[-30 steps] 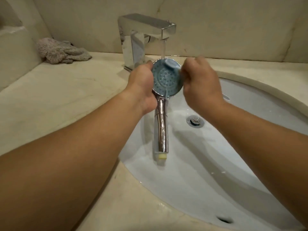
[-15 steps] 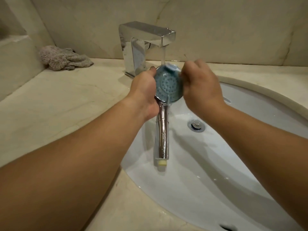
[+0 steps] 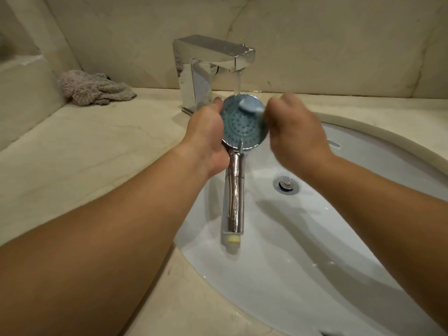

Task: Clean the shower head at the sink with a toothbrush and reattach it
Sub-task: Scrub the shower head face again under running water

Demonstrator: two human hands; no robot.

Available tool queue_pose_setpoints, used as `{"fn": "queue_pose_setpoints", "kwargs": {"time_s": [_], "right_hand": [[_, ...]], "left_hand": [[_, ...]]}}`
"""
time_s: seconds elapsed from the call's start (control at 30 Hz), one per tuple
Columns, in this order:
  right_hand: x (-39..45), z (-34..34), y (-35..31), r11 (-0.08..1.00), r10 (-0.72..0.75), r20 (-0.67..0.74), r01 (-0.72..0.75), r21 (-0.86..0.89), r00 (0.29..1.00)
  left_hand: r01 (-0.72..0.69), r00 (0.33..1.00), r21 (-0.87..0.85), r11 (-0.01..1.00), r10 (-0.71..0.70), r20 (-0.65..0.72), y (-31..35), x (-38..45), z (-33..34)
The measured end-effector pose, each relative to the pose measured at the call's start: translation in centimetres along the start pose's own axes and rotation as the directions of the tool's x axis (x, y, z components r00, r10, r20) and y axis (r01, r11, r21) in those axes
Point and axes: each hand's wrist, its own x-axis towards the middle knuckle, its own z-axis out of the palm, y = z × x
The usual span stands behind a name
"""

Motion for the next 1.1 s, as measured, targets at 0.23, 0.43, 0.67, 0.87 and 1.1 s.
{"fn": "queue_pose_setpoints", "kwargs": {"time_s": [0.23,0.43,0.67,0.87,1.1], "right_hand": [[-0.8,0.7,0.5,0.997,-0.077,0.041,0.077,0.006,0.996],[-2.0,1.3,0.9,0.98,-0.199,0.048,0.199,0.002,0.979],[-2.3,1.5,1.2,0.978,-0.207,0.042,0.206,0.01,0.978],[-2.0,1.4,1.1,0.985,-0.174,0.028,0.174,0.022,0.984],[-1.6,1.1,0.7,0.993,-0.116,0.016,0.116,0.02,0.993]], "left_hand": [[-0.004,0.997,-0.047,0.999,0.001,-0.084,0.3,0.3,-0.3],[-0.04,0.99,-0.085,0.996,0.028,-0.135,0.6,0.1,-0.5],[-0.05,0.986,-0.089,0.995,0.036,-0.16,0.6,0.4,-0.5],[-0.049,0.986,-0.081,0.996,0.035,-0.16,0.6,0.2,-0.4],[-0.046,0.99,-0.07,0.997,0.036,-0.14,0.4,-0.1,-0.3]]}}
